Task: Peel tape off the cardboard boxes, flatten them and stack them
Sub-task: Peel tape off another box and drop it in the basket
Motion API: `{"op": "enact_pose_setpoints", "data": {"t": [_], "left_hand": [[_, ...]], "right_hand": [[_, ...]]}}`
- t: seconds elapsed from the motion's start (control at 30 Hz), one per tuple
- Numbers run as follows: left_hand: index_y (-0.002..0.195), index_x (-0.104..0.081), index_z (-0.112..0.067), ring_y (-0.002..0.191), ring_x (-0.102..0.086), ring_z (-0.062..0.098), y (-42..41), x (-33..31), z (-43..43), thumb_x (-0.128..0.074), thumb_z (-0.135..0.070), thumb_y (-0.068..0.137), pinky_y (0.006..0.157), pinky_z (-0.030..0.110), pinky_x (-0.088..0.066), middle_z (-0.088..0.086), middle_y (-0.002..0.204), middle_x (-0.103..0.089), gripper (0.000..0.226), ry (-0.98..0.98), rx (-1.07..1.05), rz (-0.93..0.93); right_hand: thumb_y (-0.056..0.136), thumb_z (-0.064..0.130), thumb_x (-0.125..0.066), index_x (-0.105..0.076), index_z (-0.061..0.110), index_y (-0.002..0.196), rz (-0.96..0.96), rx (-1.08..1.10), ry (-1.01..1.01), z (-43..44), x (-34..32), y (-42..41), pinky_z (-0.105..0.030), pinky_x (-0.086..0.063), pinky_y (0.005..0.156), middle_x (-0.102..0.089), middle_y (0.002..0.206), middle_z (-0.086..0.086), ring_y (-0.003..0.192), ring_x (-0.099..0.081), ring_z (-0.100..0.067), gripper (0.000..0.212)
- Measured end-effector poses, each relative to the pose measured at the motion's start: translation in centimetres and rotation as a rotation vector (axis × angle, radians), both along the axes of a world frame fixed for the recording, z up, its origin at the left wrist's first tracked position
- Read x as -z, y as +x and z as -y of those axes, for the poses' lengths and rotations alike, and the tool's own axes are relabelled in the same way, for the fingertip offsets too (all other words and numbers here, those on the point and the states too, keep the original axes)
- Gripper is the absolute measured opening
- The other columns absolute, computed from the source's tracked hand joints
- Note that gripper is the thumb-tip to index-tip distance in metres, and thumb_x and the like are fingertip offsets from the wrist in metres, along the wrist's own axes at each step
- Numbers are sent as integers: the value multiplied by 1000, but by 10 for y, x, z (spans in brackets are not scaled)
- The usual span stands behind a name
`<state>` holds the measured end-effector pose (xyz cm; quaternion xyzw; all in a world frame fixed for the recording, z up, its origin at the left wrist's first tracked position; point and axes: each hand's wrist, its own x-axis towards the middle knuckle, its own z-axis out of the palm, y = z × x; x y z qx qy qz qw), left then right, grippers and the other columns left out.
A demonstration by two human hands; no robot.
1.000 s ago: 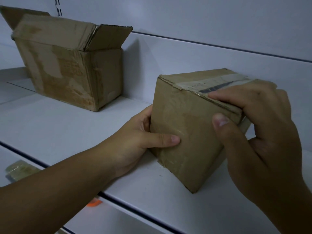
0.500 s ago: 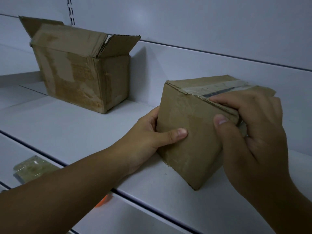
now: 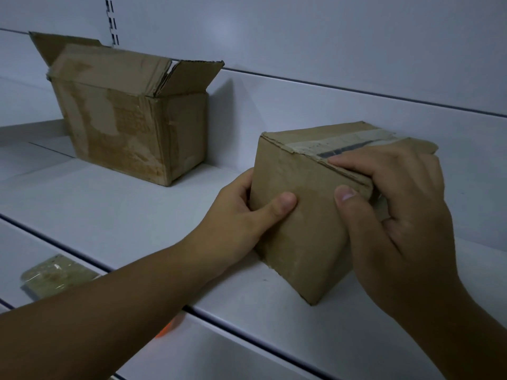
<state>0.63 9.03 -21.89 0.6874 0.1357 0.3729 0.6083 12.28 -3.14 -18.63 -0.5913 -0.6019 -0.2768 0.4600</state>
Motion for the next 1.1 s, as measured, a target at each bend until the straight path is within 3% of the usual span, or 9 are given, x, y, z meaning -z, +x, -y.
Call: {"op": "enact_pose_setpoints", "data": {"t": [0.13, 0.27, 0.6, 0.73, 0.8, 0.87, 0.93, 1.0, 1.1], "left_hand": [[109, -55, -31, 93, -63, -8, 0, -2, 1, -64, -50, 75, 72, 5, -46, -25, 96, -68, 40, 114, -37, -15], [115, -54, -36, 102, -63, 1, -2, 2, -3, -83, -34, 52, 78, 12, -51, -19, 111, -66, 70, 82, 40, -50], [71, -69, -29, 69, -69, 0, -7, -6, 16, -75, -43, 36, 57, 11, -51, -17, 69, -72, 38, 69, -212, 53], [80, -62, 13, 74, -60, 40, -9, -1, 5, -44, -93, 46, 71, 47, -52, 31, 81, -62, 112, 88, -348, 42], [85, -68, 0, 79, -61, 30, -11, 3, 6, -35, -95, 51, 70, 38, -50, 23, 88, -65, 106, 210, -292, 27], [110, -61, -36, 97, -63, 0, -12, 3, 8, -58, -82, 55, 75, 15, -49, -14, 104, -68, 72, 251, -129, 15], [137, -29, -43, 119, -48, -9, -11, 5, 5, -81, -55, 49, 88, 9, -44, -32, 128, -49, 103, 340, -56, -23], [143, -16, -39, 131, -36, -6, -11, 1, 1, -84, -40, 53, 100, 13, -39, -28, 140, -33, 113, 575, -157, 8], [120, -50, -18, 121, -45, 20, -19, -10, -4, -79, -36, 72, 95, 33, -45, 4, 128, -44, 59, 1151, -472, 128]], "right_hand": [[85, 28, -43, -57, 25, 101, 13, -18, -4, 1, -2, 2, -45, -41, 84, -56, 96, 4, 94, -50, -23, 21], [85, 28, -44, -53, 28, 101, 18, -34, 3, 1, -2, 4, -38, -38, 84, -55, 96, 6, 94, -48, -17, 19], [85, 18, -43, -52, 22, 99, 38, -95, 66, 0, -2, 6, -26, -36, 86, -51, 93, 7, 94, -44, -8, 17], [86, 19, -42, -54, 22, 97, 46, -100, 64, 2, -1, 7, -28, -37, 83, -53, 91, 5, 92, -45, -10, 17], [85, 18, -42, -61, 16, 96, 41, -80, 51, 2, -1, 9, -27, -37, 83, -53, 91, 5, 92, -45, -8, 21], [85, 19, -43, -64, 12, 96, 24, -59, 35, 2, -1, 11, -26, -37, 84, -54, 93, 6, 93, -44, -8, 25], [85, 21, -44, -65, 12, 97, 12, -58, 23, 2, -2, 12, -29, -39, 84, -55, 93, 6, 93, -46, -10, 26], [85, 22, -44, -66, 12, 98, 13, -63, 13, 2, -3, 13, -35, -41, 83, -57, 93, 5, 93, -48, -12, 27], [85, 23, -44, -66, 11, 97, 21, -69, 3, 2, -4, 14, -37, -42, 81, -58, 92, 4, 92, -48, -11, 27]]}}
